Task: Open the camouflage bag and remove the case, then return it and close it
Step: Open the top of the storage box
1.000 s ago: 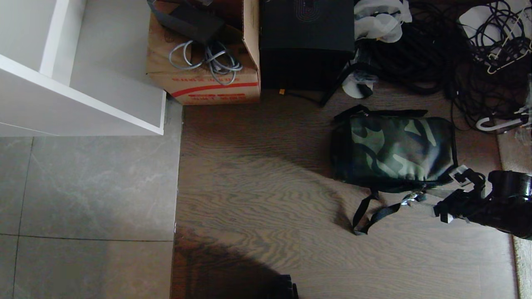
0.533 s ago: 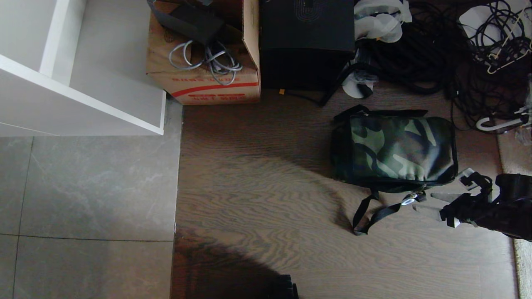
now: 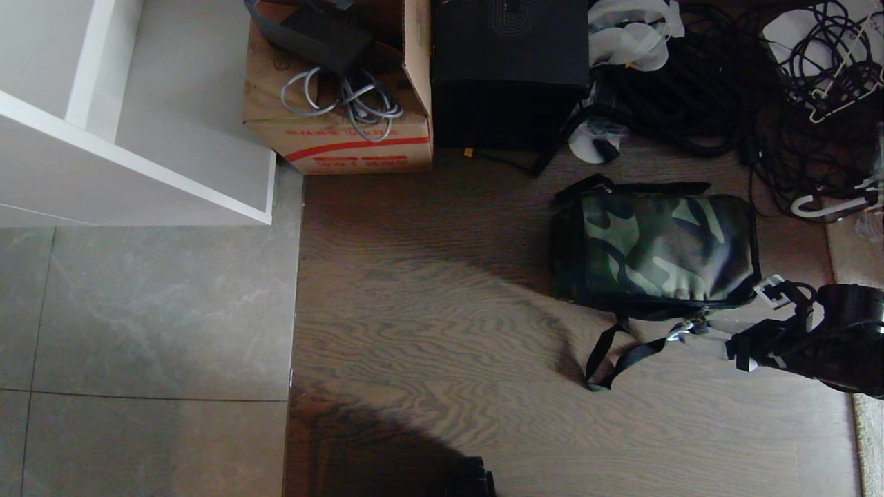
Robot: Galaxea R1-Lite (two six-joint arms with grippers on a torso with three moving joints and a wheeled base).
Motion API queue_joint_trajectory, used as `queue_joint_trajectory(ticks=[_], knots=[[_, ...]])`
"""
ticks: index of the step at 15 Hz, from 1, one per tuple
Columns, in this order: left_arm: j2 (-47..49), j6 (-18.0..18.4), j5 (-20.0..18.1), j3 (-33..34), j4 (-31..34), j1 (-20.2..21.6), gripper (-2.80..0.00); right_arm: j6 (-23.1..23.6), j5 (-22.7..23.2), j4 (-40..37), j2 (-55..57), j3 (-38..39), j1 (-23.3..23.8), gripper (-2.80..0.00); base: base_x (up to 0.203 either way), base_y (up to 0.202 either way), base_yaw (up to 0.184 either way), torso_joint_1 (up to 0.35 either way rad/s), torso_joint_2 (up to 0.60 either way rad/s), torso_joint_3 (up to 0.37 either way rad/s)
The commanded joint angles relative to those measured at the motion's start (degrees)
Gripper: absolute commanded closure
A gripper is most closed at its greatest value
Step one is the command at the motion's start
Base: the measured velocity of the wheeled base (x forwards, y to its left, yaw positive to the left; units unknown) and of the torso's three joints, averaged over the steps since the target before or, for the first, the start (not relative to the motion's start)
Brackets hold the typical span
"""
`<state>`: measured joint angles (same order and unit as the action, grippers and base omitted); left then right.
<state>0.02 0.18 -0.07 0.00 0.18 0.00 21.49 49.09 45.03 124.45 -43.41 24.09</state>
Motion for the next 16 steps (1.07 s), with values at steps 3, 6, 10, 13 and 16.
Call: queue_joint_trajectory(ticks=[3,6,10,13,16], knots=[[0.1,0.0,0.1,0.0,0.0,0.0,0.0,-3.1,0.5,0.6,0.4,-0.5,-0.7,-2.8,0.0,0.0,0.0,0.0,0.0,0.0],[0.1,0.0,0.1,-0.1,0.0,0.0,0.0,-3.3,0.6,0.9,1.4,-0.8,-1.4,-2.8,0.0,0.0,0.0,0.0,0.0,0.0],[0.1,0.0,0.1,0.0,0.0,0.0,0.0,-3.3,0.4,5.3,3.9,-1.7,-1.5,-2.8,0.0,0.0,0.0,0.0,0.0,0.0],[0.1,0.0,0.0,0.0,0.0,0.0,0.0,-2.8,0.2,7.7,5.8,-2.6,-1.5,-2.8,0.0,0.0,0.0,0.0,0.0,0.0],[0.1,0.0,0.1,-0.1,0.0,0.0,0.0,-2.9,0.3,8.7,6.0,-2.1,-1.5,-2.8,0.0,0.0,0.0,0.0,0.0,0.0]])
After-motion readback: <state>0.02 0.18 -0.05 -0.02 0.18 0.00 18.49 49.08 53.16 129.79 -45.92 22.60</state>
